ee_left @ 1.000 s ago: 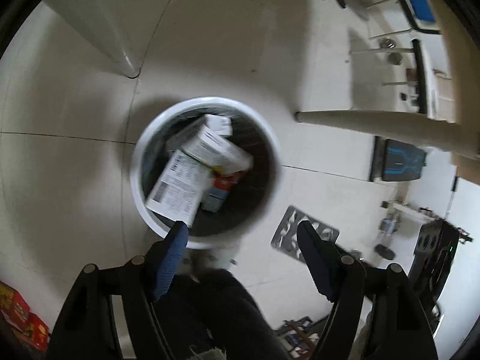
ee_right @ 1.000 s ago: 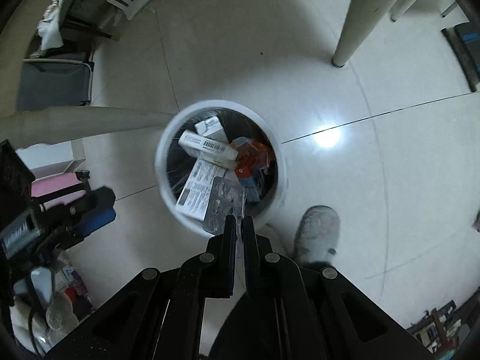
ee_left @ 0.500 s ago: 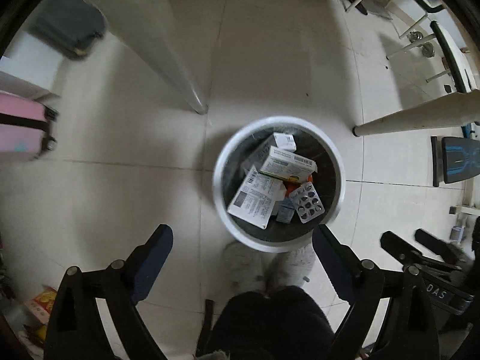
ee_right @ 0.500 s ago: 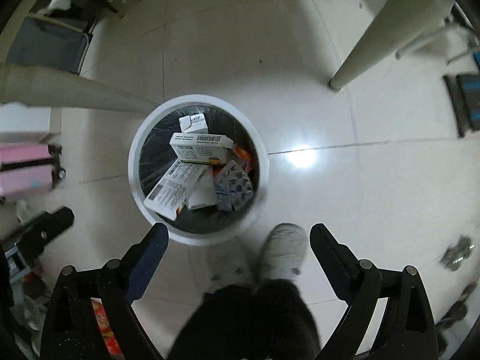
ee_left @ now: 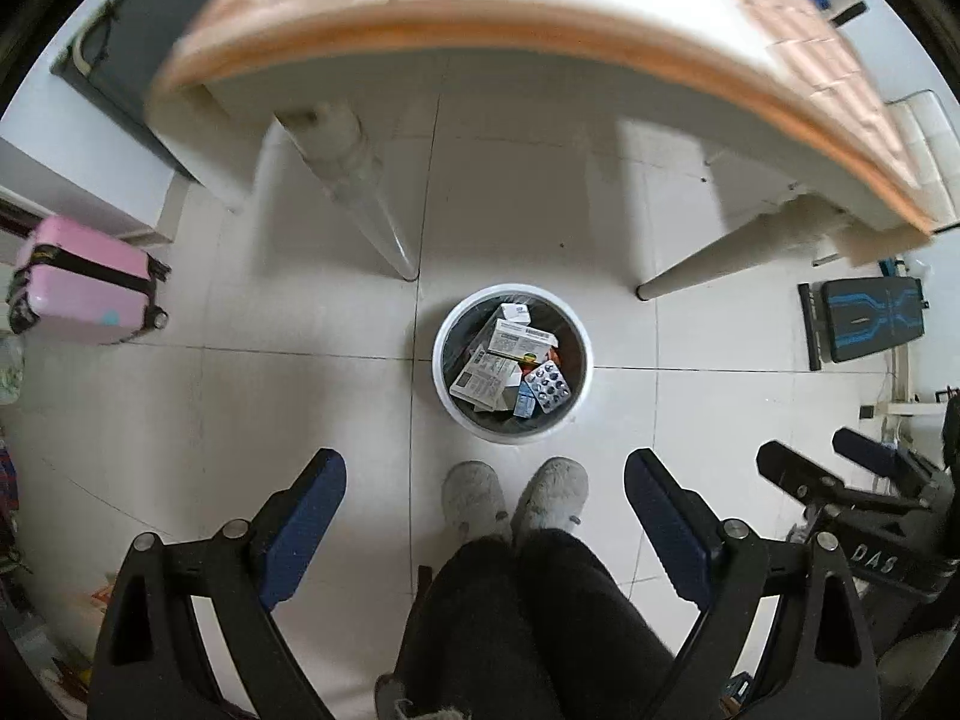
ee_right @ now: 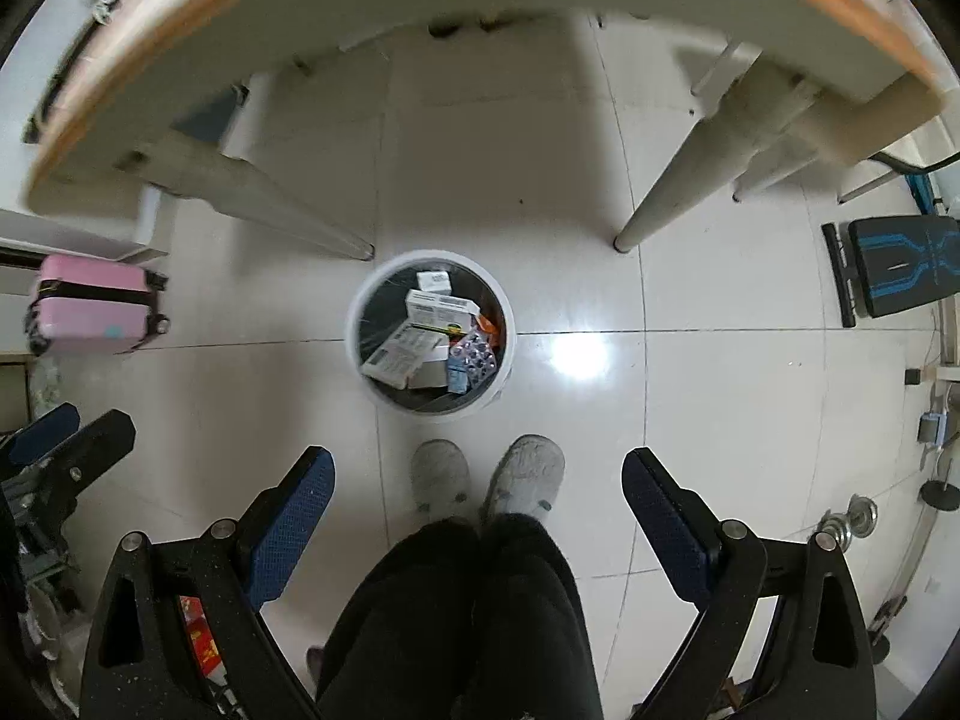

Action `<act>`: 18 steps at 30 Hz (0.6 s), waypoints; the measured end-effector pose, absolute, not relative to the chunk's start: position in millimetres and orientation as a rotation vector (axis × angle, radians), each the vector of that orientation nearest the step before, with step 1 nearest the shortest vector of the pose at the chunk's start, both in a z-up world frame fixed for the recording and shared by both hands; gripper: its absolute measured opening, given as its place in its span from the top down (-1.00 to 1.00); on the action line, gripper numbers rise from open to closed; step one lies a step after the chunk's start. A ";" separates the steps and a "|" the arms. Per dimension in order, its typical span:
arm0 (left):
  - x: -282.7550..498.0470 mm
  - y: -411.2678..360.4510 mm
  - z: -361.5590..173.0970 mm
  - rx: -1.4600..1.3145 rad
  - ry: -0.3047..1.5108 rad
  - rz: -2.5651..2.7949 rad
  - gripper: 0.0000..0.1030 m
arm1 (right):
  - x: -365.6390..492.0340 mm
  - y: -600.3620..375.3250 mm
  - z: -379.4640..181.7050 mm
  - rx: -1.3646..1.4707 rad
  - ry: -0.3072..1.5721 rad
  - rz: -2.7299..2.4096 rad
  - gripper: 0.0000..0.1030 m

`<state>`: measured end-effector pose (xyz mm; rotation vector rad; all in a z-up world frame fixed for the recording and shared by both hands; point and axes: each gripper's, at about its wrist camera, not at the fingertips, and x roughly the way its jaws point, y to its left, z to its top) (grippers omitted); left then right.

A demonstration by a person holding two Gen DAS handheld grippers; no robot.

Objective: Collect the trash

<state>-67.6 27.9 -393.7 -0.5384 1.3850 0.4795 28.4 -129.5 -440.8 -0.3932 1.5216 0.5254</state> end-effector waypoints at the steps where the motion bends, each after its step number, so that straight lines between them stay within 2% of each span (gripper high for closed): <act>1: -68.8 23.2 -384.0 -0.531 1.380 0.477 -0.84 | 26.0 -130.4 -428.0 -0.391 1.517 0.531 -0.90; 10: -92.7 -4.1 -273.5 -0.566 1.292 0.417 -0.84 | -2.3 -162.1 -267.2 -0.340 1.468 0.646 -0.90; 18: -108.4 -21.2 -195.3 -0.617 1.209 0.344 -0.84 | -24.4 -190.1 -172.4 -0.266 1.467 0.740 -0.90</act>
